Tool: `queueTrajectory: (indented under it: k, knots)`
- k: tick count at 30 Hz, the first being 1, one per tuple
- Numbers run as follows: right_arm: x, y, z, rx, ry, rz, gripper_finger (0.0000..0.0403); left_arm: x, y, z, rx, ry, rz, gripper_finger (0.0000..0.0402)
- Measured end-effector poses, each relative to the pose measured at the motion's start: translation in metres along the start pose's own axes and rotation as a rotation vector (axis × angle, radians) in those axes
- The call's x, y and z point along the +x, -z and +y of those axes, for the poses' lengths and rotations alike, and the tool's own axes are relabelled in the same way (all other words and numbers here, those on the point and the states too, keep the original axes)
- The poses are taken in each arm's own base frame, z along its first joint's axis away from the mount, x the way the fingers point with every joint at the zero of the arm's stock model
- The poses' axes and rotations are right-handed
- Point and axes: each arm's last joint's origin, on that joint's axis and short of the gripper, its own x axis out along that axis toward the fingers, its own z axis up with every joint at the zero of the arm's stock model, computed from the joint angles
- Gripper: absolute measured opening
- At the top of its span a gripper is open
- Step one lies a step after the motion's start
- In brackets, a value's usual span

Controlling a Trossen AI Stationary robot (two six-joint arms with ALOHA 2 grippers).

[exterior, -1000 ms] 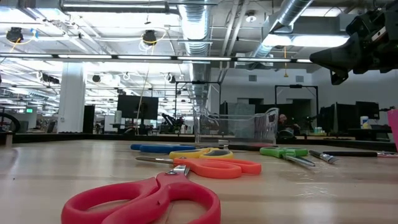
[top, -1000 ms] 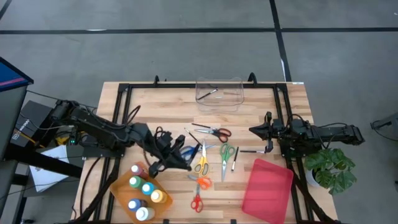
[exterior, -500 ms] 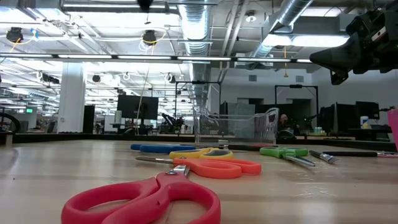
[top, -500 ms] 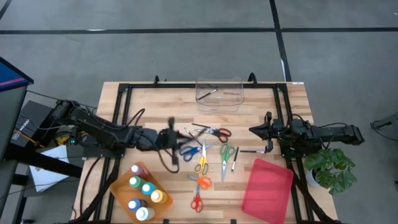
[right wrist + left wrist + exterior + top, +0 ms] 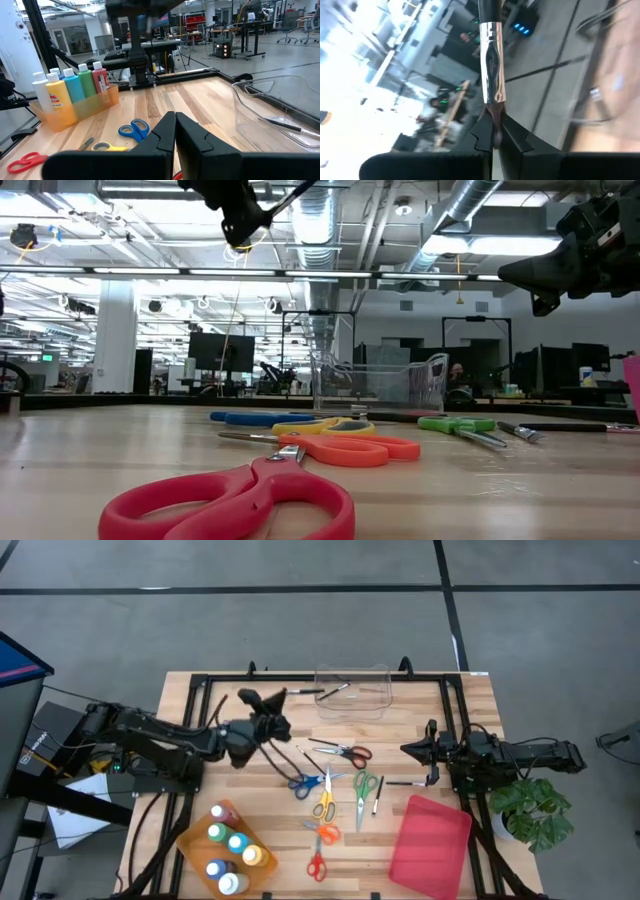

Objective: Pick & Place Paint Supplies
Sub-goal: Put the powder brush into the transparent bin

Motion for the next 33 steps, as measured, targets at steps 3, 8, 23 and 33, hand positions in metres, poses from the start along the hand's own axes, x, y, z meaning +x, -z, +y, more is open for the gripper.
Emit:
queueTrajectory:
  k: [3, 8, 23, 33]
  knots:
    - [0.0, 0.0, 0.0, 0.0, 0.0, 0.0, 0.0008, 0.009, 0.002, 0.005, 0.109, -0.031, 0.026, 0.0002]
    - [0.0, 0.0, 0.0, 0.0, 0.0, 0.0, 0.0009, 0.015, 0.003, 0.011, 0.229, -0.059, 0.044, 0.0001]
    - [0.0, 0.0, 0.0, 0.0, 0.0, 0.0, 0.0008, 0.015, 0.003, 0.012, 0.332, -0.062, 0.049, 0.0001]
    - [0.0, 0.0, 0.0, 0.0, -0.001, 0.0, 0.0008, 0.035, 0.005, 0.026, 0.022, -0.121, 0.092, 0.0002]
